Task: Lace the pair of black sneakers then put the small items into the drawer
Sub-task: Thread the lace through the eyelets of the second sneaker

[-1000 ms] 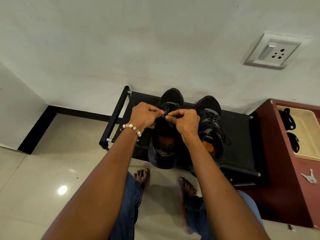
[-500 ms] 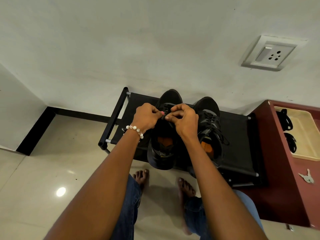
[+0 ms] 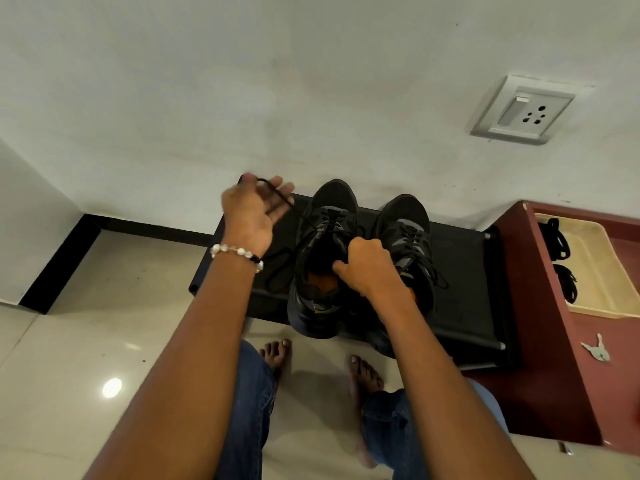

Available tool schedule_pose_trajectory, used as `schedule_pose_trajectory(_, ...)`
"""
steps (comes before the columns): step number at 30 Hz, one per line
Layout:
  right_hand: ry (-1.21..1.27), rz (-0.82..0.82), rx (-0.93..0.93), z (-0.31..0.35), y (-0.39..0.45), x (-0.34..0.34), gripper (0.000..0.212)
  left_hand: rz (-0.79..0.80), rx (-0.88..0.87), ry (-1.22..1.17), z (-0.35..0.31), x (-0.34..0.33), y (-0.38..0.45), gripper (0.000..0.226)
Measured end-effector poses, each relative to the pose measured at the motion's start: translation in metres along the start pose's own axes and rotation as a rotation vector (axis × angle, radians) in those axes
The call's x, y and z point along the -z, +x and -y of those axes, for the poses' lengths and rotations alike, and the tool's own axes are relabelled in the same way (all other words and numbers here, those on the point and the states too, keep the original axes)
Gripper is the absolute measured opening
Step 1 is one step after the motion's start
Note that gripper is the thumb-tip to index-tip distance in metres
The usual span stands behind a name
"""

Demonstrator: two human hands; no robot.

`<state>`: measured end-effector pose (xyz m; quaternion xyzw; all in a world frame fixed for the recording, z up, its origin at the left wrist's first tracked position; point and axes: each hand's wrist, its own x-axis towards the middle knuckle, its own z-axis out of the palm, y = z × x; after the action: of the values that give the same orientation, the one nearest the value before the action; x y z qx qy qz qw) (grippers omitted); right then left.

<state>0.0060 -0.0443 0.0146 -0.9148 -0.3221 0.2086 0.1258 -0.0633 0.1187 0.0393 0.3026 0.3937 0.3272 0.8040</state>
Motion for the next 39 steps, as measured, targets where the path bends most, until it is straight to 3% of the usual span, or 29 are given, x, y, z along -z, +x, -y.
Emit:
schedule_pose_trajectory(2,0.012,-0.038,-0.018,0.006,-0.001,-0.006,0.022,-0.044,-0.084,-0.255,-0.017,0.007,0.003,0.02)
schedule_pose_trajectory(3,0.029,-0.044,-0.038,0.008,-0.001,-0.009,0.02,-0.079,-0.149,-0.195,-0.021,0.012,0.007,0.016)
schedule_pose_trajectory(5,0.064,-0.047,-0.087,0.009,0.0,-0.013,0.026,-0.081,-0.31,0.249,-0.02,0.02,0.012,0.011)
schedule_pose_trajectory(7,0.092,-0.064,-0.117,0.009,0.001,-0.017,0.032,0.063,-0.444,0.83,-0.01,0.022,0.011,0.005)
schedule_pose_trajectory(10,0.135,-0.088,-0.148,0.009,0.002,-0.019,0.028,0.401,-0.389,1.456,0.008,0.018,0.007,0.014)
schedule_pose_trajectory(13,0.17,-0.095,-0.162,0.009,0.001,-0.02,0.033,0.508,-0.281,1.71,0.013,0.012,0.001,0.016)
schedule_pose_trajectory(15,0.184,-0.094,-0.17,0.008,0.001,-0.02,0.03,0.46,-0.262,1.577,0.01,0.012,0.001,0.013)
schedule_pose_trajectory(17,0.198,-0.091,-0.171,0.007,0.002,-0.02,0.028,0.36,-0.225,1.262,0.008,0.012,0.001,0.009)
schedule_pose_trajectory(23,0.236,-0.098,-0.189,0.006,0.003,-0.023,0.033,0.226,0.099,-0.259,-0.014,0.01,0.004,0.023)
schedule_pose_trajectory(25,0.241,-0.1,-0.193,0.006,0.003,-0.023,0.033,0.207,0.066,-0.423,-0.019,0.013,0.005,0.027)
schedule_pose_trajectory(27,0.241,-0.095,-0.196,0.007,0.004,-0.022,0.032,0.159,0.024,-0.265,-0.017,0.014,0.009,0.03)
schedule_pose_trajectory(28,0.24,-0.094,-0.198,0.007,0.004,-0.022,0.031,0.126,-0.009,-0.043,-0.013,0.014,0.009,0.029)
schedule_pose_trajectory(31,0.244,-0.109,-0.204,0.007,0.005,-0.023,0.031,0.198,-0.192,1.0,0.006,0.012,0.006,0.019)
schedule_pose_trajectory(33,0.244,-0.128,-0.212,0.008,0.005,-0.024,0.031,0.377,-0.24,1.434,0.019,0.01,0.001,0.024)
schedule_pose_trajectory(35,0.251,-0.138,-0.218,0.008,0.005,-0.025,0.028,0.458,-0.251,1.549,0.021,0.007,-0.005,0.021)
schedule_pose_trajectory(39,0.271,-0.144,-0.219,0.007,0.006,-0.027,0.018,0.442,-0.291,1.56,0.016,0.007,-0.004,0.009)
